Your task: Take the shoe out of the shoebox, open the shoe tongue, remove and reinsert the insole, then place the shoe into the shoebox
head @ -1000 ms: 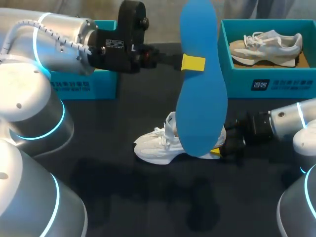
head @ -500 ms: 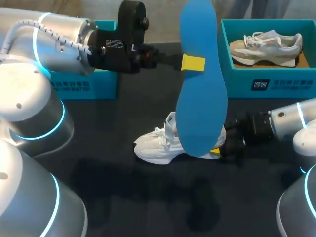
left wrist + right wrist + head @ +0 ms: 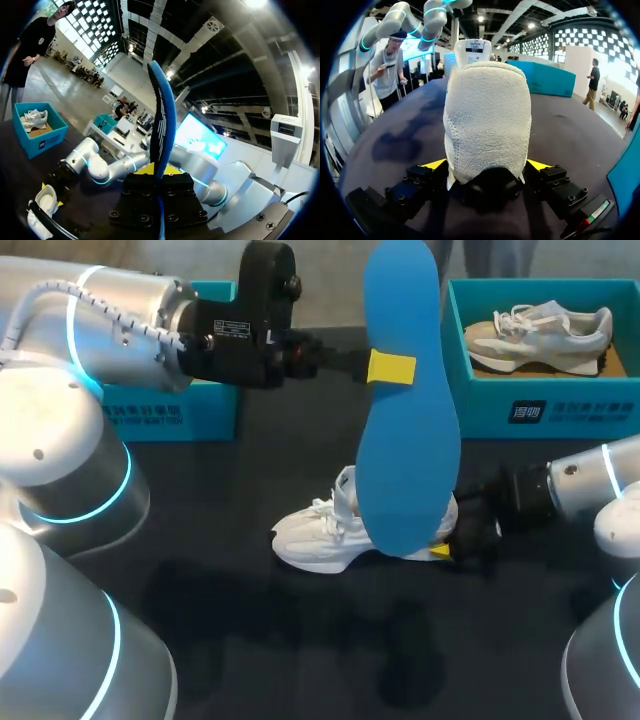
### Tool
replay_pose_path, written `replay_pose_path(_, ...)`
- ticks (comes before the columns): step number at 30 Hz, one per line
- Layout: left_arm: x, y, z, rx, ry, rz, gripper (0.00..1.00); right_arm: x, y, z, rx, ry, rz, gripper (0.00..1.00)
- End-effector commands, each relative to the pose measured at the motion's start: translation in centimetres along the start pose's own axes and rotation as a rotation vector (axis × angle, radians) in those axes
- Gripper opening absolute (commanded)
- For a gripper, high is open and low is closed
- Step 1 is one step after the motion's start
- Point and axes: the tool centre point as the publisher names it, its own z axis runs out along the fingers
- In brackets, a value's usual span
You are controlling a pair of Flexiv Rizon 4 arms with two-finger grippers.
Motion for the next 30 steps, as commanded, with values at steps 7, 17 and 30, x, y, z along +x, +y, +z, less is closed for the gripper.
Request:
replay_pose_path(7,0.0,0.1,0.0,0.002,0.001,0.001,0.00,0.5,2.4,-3.5,0.183,0.000,0.053,1.00)
replay_pose_path(17,0.0,0.1,0.0,0.002,0.001,0.001,0.00,0.8,3.9,-5.7,0.440,-0.091,0.087,1.00)
replay_pose_path(30,0.0,0.1,0.0,0.002,0.001,0.001,0.00,0.9,6.3,-6.0,0.757,-0.127,0.069,1.00)
